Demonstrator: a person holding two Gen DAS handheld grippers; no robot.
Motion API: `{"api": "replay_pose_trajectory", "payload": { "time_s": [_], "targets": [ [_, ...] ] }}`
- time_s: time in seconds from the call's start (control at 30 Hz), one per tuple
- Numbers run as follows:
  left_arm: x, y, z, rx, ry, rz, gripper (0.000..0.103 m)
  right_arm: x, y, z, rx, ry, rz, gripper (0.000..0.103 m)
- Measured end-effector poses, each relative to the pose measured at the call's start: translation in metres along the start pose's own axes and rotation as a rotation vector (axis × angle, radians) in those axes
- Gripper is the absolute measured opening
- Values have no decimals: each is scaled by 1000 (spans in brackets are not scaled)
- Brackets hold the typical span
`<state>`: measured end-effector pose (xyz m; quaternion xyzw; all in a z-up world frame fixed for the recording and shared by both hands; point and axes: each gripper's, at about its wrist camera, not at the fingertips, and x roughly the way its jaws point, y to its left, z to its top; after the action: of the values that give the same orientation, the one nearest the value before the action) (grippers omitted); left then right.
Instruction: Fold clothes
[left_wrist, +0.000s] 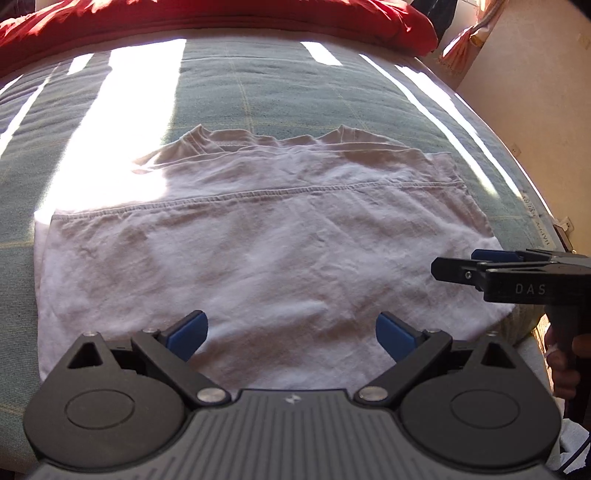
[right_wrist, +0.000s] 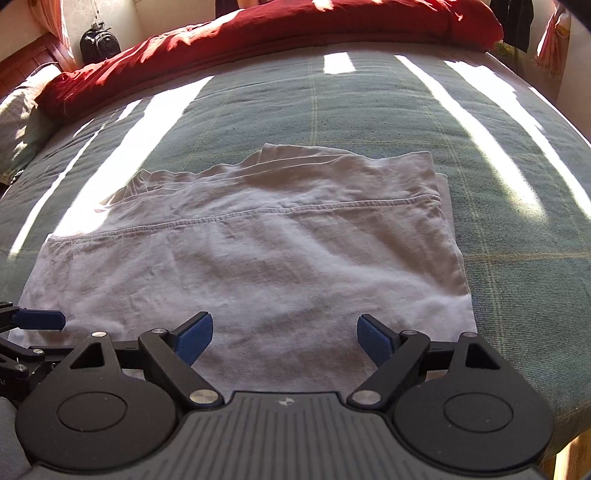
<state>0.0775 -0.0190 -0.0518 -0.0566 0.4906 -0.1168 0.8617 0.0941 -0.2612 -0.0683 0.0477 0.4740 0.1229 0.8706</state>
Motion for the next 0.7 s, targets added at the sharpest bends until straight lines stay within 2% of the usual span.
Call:
{"api": "replay_pose_trajectory", "payload": {
  "time_s": [0.07, 0.17, 0.37, 0.57, 0.7],
  "targets": [
    [-3, -9, 0, 12, -12, 31, 98, -6, -3, -2, 11, -19, 15, 89],
    [5, -17, -5, 25, 28, 96, 98, -15, -7, -4, 20, -44, 18, 90],
    [17, -25, -36, -20, 122, 111, 98, -32, -15, -20, 59, -61, 26, 92],
    [0, -30, -43, -15, 67, 144, 98, -46, -18, -31, 88, -77, 40, 93],
    [2, -21, -47, -44, 80, 173, 98, -54, -14, -33, 76, -97, 47, 94]
  ]
}}
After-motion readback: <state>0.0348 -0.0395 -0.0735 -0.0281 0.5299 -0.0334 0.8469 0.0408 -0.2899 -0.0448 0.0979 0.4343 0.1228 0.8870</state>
